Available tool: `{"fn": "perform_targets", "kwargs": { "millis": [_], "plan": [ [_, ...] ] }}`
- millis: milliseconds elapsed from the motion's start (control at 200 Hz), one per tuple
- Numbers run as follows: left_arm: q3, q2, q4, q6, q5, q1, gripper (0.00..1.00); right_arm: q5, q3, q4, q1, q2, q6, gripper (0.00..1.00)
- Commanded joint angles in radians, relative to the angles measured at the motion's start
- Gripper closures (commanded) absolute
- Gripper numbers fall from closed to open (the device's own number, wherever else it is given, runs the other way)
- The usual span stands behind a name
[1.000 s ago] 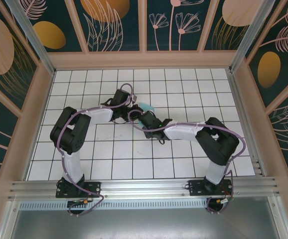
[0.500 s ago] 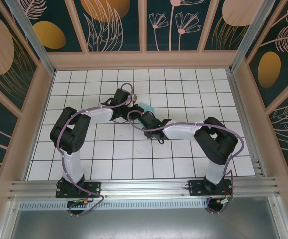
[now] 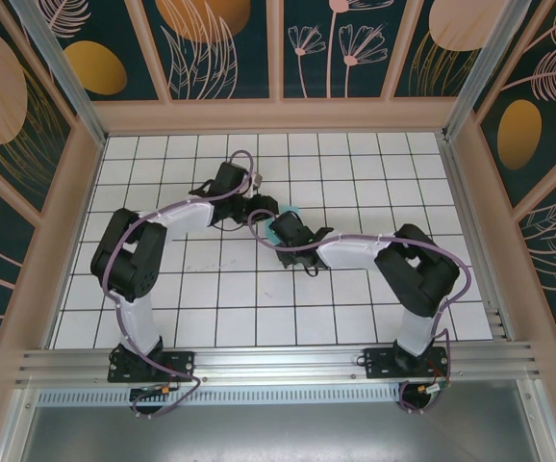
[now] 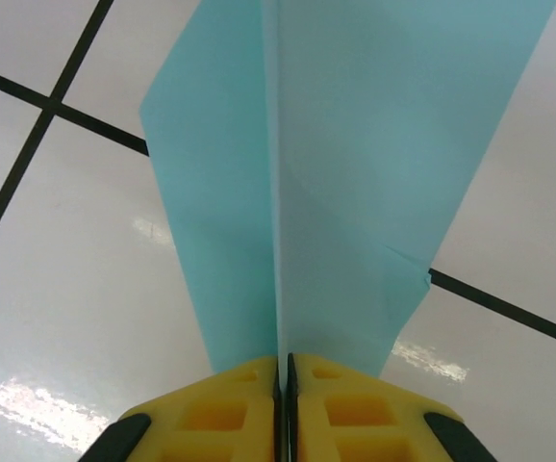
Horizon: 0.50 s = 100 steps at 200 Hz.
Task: Fold a paper plane with a square sheet of paper (fold left side to right side)
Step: Fourth fold the wing at the center of the table.
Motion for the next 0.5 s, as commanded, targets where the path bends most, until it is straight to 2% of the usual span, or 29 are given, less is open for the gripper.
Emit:
{"fn": "perform_targets", "kwargs": {
  "millis": [0,205,495],
  "plan": [
    [0.033,-0.068,-0.051,0.044,-0.009,0.038,0.55,-0.085,-0.029,0.042,-0.022,-0.022,0.012,0.88],
    [-0.002,-0.123,-0.045,0.049,-0.023,0.074,0.50,-0.201,-0.083,0.106,-0.075,-0.060,0.042,0.89],
    [-0.108,-0.081,0.069,0.000,0.050,0.045,0.57,-0.380,-0.186,0.231,-0.155,-0.137,0.100,0.90]
  ]
}}
